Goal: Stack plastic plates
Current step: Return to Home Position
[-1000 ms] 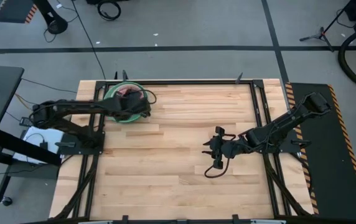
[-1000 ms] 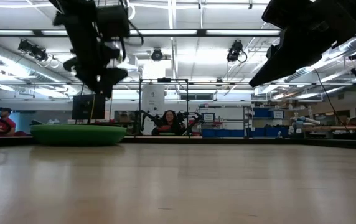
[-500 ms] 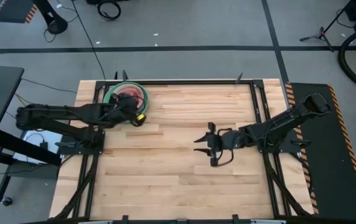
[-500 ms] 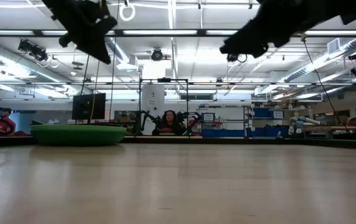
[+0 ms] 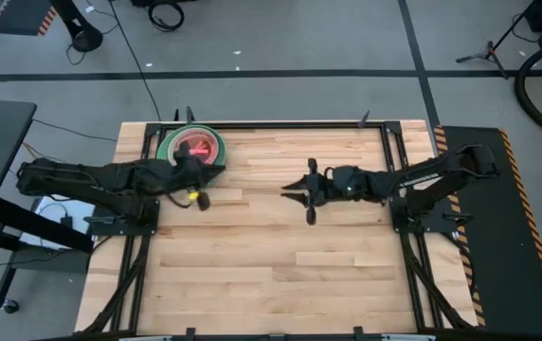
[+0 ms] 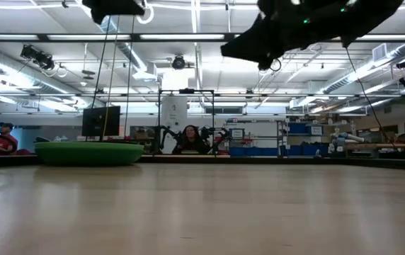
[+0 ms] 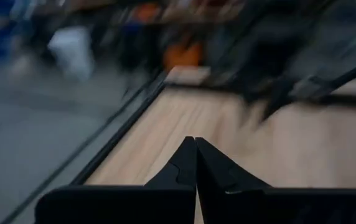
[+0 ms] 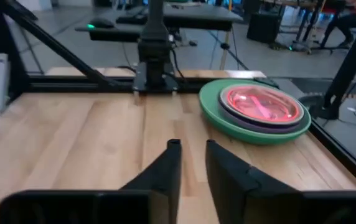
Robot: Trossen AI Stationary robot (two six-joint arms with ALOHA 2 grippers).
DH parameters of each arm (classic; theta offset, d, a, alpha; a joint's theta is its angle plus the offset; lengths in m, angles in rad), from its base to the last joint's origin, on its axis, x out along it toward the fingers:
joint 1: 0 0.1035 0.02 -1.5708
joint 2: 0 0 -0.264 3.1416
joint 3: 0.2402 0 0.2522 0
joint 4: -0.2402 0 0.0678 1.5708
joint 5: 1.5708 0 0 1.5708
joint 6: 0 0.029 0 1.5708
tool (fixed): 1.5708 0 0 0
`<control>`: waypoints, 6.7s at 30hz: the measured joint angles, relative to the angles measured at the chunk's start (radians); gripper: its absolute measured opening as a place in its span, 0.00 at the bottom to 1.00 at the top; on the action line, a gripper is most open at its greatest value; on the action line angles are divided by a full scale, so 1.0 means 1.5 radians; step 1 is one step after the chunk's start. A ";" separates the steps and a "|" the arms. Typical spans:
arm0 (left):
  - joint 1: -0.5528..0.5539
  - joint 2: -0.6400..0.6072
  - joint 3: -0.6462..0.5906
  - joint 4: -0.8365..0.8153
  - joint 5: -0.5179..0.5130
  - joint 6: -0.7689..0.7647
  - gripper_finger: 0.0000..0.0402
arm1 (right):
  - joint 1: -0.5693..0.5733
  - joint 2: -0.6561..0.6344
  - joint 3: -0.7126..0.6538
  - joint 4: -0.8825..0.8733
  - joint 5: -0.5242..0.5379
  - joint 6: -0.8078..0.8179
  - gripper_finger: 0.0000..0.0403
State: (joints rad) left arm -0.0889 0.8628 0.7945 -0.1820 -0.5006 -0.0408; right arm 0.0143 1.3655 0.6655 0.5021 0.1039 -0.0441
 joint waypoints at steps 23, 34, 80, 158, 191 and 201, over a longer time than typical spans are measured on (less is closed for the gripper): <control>0.166 -0.447 -0.476 0.266 0.331 0.047 0.02 | -0.134 -0.252 -0.162 0.011 0.023 -0.049 0.02; 0.166 -0.574 -0.442 0.041 0.407 0.005 0.02 | -0.116 -0.552 -0.369 -0.020 0.018 0.071 0.02; -0.037 -0.567 -0.525 0.182 0.339 -0.035 0.02 | -0.150 -0.852 -0.439 -0.318 -0.061 0.154 0.02; -0.034 -0.567 -0.514 0.144 0.296 -0.021 0.02 | -0.063 -0.904 -0.439 -0.288 -0.233 0.163 0.05; -0.007 -0.567 -0.514 0.219 0.253 0.052 0.03 | -0.009 -0.861 -0.439 -0.271 -0.120 0.155 0.05; 0.006 -0.567 -0.514 0.218 0.254 0.015 0.03 | -0.074 -0.909 -0.439 -0.315 -0.117 0.170 0.05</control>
State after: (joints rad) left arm -0.0803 0.0128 0.0231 0.1443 -0.1196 -0.0176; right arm -0.0971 0.0025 0.0071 0.0289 -0.0716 0.2105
